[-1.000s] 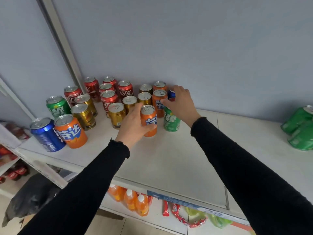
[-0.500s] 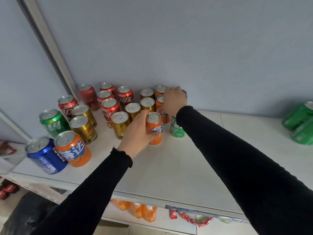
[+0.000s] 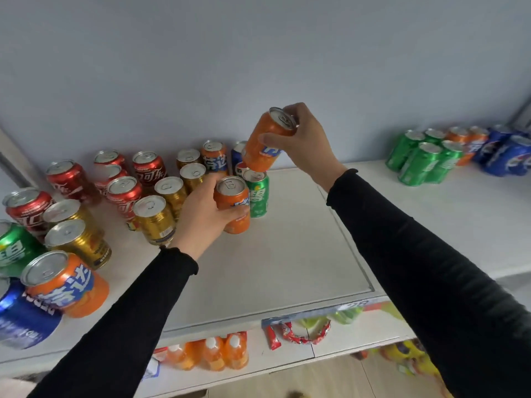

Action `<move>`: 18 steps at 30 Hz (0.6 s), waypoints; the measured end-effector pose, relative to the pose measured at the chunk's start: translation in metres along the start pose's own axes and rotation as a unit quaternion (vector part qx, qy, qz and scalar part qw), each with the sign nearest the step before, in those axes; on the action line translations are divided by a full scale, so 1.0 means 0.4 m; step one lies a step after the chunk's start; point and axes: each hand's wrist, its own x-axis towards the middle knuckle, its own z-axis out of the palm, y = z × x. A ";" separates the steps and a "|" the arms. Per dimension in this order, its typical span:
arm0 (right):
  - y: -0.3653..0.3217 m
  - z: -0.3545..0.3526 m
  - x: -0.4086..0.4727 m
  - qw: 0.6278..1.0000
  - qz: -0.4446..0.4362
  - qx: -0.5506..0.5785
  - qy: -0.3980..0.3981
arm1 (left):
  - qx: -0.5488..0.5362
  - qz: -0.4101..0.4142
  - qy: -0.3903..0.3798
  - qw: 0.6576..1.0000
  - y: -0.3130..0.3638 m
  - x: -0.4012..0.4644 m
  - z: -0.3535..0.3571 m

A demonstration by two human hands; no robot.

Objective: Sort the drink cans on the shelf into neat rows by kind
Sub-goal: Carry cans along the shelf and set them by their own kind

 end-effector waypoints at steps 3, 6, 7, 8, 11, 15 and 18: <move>0.046 -0.120 -0.056 0.998 0.016 0.035 0.056 | -0.008 0.035 -0.036 0.999 0.079 0.000 0.057; 0.111 -0.259 -0.123 0.995 0.030 0.032 0.088 | -0.013 0.061 -0.058 0.996 0.170 0.002 0.147; 0.140 -0.307 -0.147 0.994 0.038 0.025 0.095 | -0.017 0.067 -0.068 0.995 0.203 0.002 0.184; 0.172 -0.357 -0.172 0.994 0.048 0.016 0.102 | -0.022 0.073 -0.079 0.994 0.237 0.003 0.225; 0.284 -0.513 -0.244 0.990 0.077 -0.002 0.121 | -0.035 0.089 -0.101 0.990 0.341 0.001 0.367; 0.429 -0.735 -0.326 0.985 0.112 -0.029 0.131 | -0.052 0.108 -0.125 0.985 0.499 -0.010 0.569; 0.528 -0.891 -0.370 0.981 0.136 -0.046 0.134 | -0.059 0.116 -0.139 0.982 0.616 -0.015 0.715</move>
